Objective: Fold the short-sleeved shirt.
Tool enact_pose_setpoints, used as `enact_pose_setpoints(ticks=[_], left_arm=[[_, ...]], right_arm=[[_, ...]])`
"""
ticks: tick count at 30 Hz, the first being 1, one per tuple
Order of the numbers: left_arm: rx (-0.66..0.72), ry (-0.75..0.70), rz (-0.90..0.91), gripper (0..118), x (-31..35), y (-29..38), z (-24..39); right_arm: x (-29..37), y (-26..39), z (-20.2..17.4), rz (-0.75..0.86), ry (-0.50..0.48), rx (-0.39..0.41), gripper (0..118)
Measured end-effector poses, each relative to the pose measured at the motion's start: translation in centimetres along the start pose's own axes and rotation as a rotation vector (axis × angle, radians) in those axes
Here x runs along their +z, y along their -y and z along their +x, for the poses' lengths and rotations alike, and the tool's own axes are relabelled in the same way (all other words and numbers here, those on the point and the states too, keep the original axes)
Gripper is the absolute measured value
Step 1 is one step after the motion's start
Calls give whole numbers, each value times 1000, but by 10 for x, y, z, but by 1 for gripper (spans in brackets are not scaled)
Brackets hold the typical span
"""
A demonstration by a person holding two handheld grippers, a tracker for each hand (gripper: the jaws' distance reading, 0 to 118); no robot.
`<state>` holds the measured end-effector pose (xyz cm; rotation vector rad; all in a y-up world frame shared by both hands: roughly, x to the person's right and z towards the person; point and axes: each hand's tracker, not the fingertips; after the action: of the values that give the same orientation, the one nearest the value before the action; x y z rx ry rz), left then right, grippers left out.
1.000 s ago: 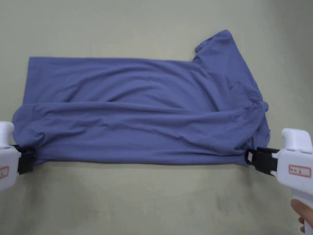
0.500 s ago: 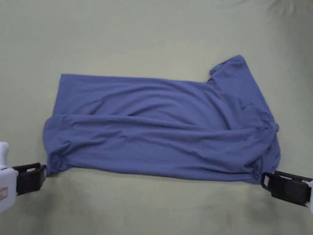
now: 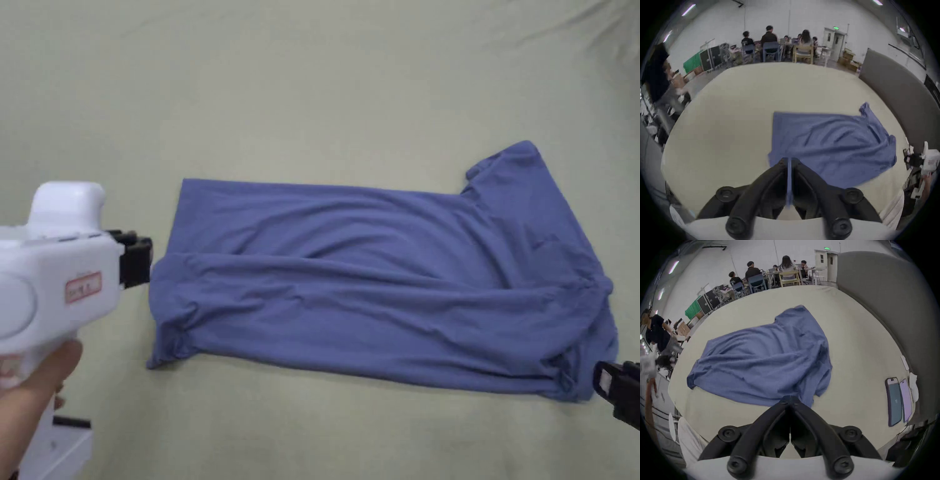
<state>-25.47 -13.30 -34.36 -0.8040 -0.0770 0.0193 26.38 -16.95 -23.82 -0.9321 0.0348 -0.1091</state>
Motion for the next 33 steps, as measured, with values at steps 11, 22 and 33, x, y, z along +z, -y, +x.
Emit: enact_pose_setpoints(ticks=[11,22,33], left_arm=[[-68,-149,-285,85,-235,-93,-13],[-230,-71,-326,4,-245,-76,12],[-114,6,-66,4,-129,-89,2]], right_arm=[[-15,-37,3,15,25,11,2],[-64,-49,-4,-74,-38,36,2],[-161,-218,42,-94,-97,-77,118]])
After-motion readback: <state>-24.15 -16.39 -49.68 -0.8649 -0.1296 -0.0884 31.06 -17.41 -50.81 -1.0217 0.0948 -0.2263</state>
